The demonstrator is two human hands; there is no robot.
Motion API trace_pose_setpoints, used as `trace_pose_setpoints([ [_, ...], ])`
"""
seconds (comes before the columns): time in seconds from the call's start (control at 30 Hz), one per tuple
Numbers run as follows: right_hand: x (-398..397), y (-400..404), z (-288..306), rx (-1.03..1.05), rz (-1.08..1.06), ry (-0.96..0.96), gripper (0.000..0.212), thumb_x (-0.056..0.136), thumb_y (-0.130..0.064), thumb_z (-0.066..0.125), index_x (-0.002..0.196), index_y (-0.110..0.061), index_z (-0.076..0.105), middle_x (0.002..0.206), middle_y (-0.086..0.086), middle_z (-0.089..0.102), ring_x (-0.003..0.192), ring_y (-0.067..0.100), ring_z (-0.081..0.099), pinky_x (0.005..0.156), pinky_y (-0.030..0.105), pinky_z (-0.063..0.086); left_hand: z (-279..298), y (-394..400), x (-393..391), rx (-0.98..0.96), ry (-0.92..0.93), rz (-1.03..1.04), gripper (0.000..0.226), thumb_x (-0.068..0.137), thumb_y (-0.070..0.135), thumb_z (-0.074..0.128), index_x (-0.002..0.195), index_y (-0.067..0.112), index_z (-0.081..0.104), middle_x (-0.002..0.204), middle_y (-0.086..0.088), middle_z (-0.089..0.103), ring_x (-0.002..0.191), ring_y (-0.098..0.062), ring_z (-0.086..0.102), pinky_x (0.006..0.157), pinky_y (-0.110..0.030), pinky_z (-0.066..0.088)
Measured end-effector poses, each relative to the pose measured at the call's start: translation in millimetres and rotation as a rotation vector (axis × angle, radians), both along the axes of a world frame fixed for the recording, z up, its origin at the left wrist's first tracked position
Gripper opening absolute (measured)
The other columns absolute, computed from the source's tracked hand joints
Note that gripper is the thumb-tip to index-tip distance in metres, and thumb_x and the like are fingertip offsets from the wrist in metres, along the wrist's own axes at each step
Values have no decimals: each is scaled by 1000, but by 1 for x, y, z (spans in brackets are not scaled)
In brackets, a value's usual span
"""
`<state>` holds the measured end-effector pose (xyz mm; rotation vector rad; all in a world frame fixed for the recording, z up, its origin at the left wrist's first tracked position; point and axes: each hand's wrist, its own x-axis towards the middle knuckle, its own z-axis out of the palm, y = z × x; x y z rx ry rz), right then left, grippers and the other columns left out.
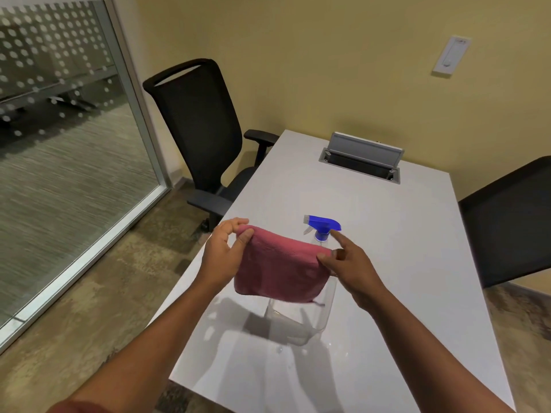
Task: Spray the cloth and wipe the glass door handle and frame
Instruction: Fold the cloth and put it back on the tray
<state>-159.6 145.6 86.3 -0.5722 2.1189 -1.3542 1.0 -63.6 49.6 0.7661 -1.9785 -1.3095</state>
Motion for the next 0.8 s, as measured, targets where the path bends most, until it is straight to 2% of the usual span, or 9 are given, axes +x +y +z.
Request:
trace_pose_setpoints([
  [0.1,1,4,4,125,166,227,42,88,-28,73,129,-25,65,107,-9,74,99,12,67,93,32,54,6,4,0,-42,12,19,15,102,34,59,94,22,63,83,21,68,82,4,63,74,-18,49],
  [0.2,4,7,6,274,326,474,18,86,-31,73,103,-26,72,91,-9,62,89,15,59,72,18,42,11,7,1,-93,20,40,24,101,43,51,93,22,60,77,14,63,73,5,61,64,-8,45],
  [0.3,5,11,3,188,277,518,5,89,-28,71,88,-26,66,96,-3,58,96,17,55,78,25,44,14,9,-1,-100,20,65,35,99,51,43,93,21,59,74,4,62,67,4,59,58,-8,44],
  [0.37,5,14,3,23,232,394,3,93,-28,67,91,-27,65,104,-6,64,104,16,60,87,31,49,14,8,-4,-76,8,98,34,103,48,43,90,21,58,73,0,61,65,5,57,56,-10,44],
  [0.5,7,13,4,-193,130,102,23,100,-32,56,80,-39,65,81,-23,65,78,0,59,75,25,44,19,7,-10,297,13,-14,40,90,63,60,103,26,65,95,4,73,83,-2,67,69,-18,54],
  [0.6,6,7,1,-285,-93,-25,24,103,-41,49,96,-31,70,96,-10,73,86,9,64,79,33,51,17,4,-8,548,16,-282,89,66,54,88,143,35,49,129,-2,68,115,-18,69,95,-35,58],
  [0.67,3,5,-1,-270,-222,-69,30,103,-44,47,105,-25,70,106,-1,75,95,15,68,85,36,54,15,3,-6,626,-12,-393,118,60,45,95,156,48,27,134,-5,65,123,-25,66,105,-45,53],
  [0.73,2,4,-4,-269,-265,-106,31,102,-44,48,103,-24,71,104,3,75,90,16,68,79,34,55,10,5,-6,656,-38,-384,121,67,38,93,160,46,15,136,-11,66,125,-28,65,111,-49,47],
  [0.8,4,3,-7,-279,-264,-146,31,101,-43,49,101,-23,73,99,5,75,81,15,66,70,31,53,4,9,-8,717,-40,-291,105,80,28,83,162,36,19,142,-16,61,127,-31,63,112,-50,47],
])
